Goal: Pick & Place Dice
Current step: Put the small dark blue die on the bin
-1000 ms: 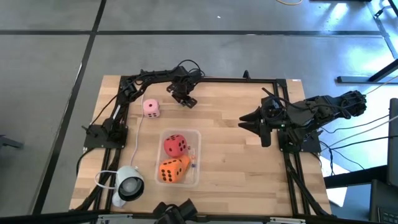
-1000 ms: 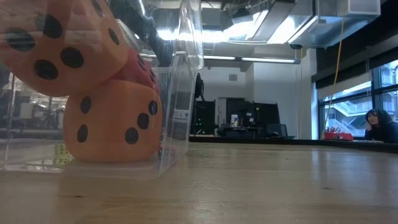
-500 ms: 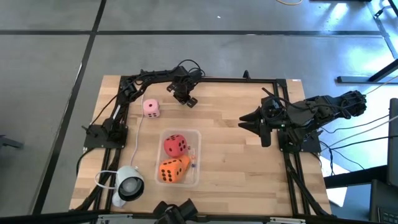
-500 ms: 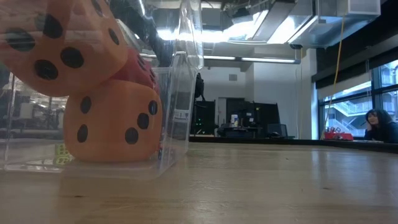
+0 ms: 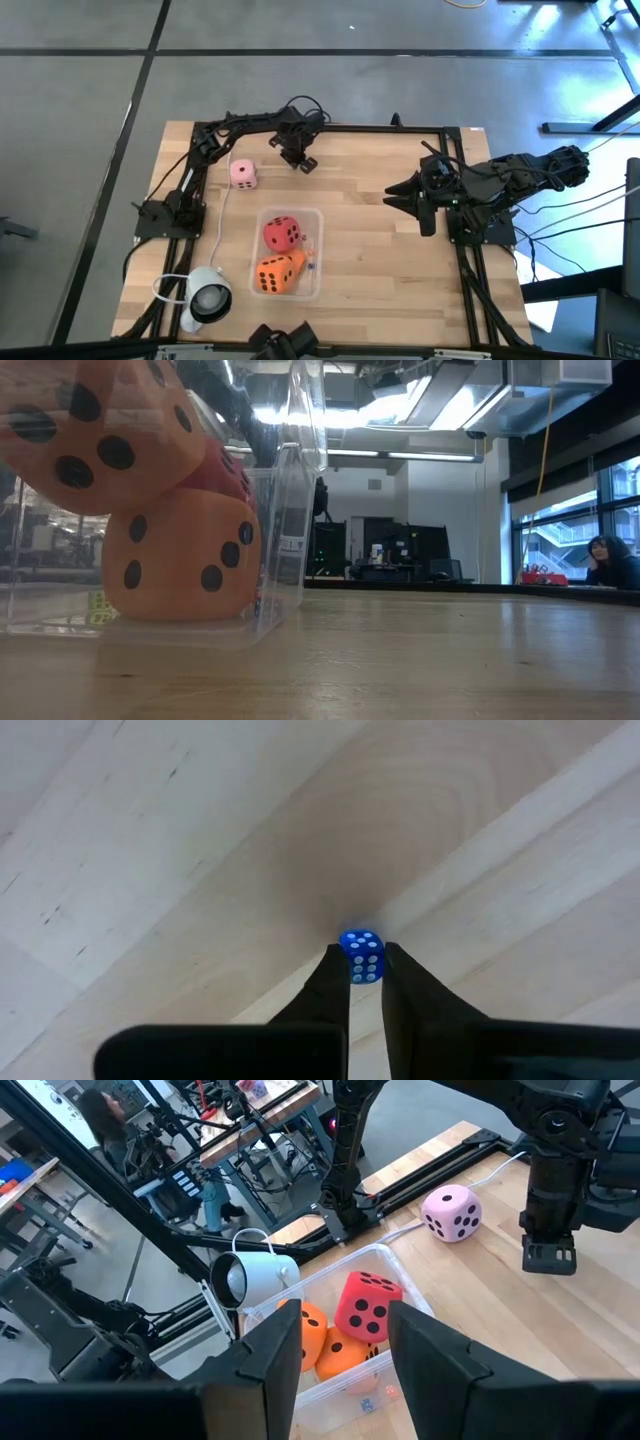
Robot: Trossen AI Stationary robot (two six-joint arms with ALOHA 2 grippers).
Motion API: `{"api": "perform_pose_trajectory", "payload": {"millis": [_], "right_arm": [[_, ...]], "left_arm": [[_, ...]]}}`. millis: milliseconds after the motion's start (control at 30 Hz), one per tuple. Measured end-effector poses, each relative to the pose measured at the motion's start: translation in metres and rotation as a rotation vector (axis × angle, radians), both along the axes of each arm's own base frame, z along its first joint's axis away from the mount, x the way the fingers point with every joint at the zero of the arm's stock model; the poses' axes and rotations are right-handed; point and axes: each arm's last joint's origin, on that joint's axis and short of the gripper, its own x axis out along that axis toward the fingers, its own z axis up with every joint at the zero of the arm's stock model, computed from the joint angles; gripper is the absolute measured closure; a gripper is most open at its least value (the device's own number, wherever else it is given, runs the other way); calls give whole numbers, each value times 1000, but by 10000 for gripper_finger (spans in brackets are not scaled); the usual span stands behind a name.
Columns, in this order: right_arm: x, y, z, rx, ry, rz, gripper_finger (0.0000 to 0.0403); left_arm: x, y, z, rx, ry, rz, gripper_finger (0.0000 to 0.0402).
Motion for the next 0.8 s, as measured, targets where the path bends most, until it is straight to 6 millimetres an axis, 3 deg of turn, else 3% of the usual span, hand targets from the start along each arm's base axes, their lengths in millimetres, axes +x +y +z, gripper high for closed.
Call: {"api": "perform_pose_trajectory", "payload": {"millis": [633,800], "right_arm": [[0,0,0,-10,1,4,254],[0,0,0,-10,1,4,254]], "left_arm": [[7,-16,0,-27,20,-117,398],[6,-18,9,-24,-7,-138,398]]}}
